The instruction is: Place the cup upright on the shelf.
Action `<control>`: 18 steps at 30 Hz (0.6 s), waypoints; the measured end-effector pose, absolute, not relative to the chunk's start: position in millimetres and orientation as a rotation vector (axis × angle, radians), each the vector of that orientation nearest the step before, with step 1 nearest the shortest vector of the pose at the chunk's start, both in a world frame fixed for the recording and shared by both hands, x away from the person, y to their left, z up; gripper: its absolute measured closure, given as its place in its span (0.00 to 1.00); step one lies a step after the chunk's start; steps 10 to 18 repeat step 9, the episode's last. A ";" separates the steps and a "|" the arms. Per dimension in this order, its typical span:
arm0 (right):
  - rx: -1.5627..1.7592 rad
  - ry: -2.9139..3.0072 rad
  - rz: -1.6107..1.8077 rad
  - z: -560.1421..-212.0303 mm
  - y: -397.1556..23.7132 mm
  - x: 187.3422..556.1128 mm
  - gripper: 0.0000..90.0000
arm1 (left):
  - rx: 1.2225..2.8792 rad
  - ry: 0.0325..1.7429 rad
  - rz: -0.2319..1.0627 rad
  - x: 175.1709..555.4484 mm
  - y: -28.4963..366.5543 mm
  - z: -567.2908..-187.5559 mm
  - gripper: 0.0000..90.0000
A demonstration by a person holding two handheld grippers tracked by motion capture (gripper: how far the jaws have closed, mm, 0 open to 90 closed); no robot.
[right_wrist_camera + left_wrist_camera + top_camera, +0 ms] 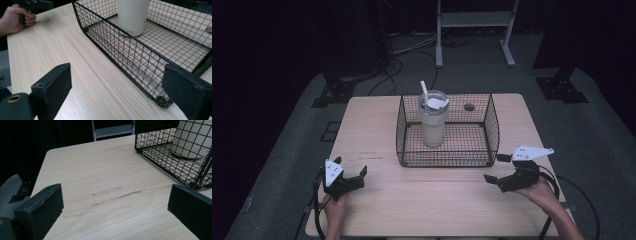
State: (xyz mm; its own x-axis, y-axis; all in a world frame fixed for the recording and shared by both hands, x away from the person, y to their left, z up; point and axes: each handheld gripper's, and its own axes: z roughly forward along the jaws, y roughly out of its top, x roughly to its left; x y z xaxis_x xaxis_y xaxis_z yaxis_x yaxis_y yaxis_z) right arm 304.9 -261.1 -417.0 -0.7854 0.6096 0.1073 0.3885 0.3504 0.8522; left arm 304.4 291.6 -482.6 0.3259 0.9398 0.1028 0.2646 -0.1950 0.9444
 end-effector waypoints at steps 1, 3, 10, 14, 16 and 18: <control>0.899 2.384 1.408 -417.0 -261.1 304.9 0.10 | 1.672 1.100 0.922 304.4 291.6 -482.6 0.00; 0.904 2.385 1.407 -420.6 -262.3 303.5 0.10 | 1.671 1.101 0.922 304.4 291.7 -482.6 0.00; 0.895 2.389 1.406 -426.7 -261.7 296.1 0.10 | 1.671 1.094 0.929 304.8 291.3 -482.6 0.00; 0.895 2.389 1.406 -426.7 -261.7 296.1 0.10 | 1.671 1.094 0.929 304.8 291.3 -482.6 0.00; 0.895 2.389 1.406 -426.7 -261.7 296.1 0.10 | 1.671 1.094 0.929 304.8 291.3 -482.6 0.00; 0.895 2.389 1.406 -426.7 -261.7 296.1 0.10 | 1.671 1.094 0.929 304.8 291.3 -482.6 0.00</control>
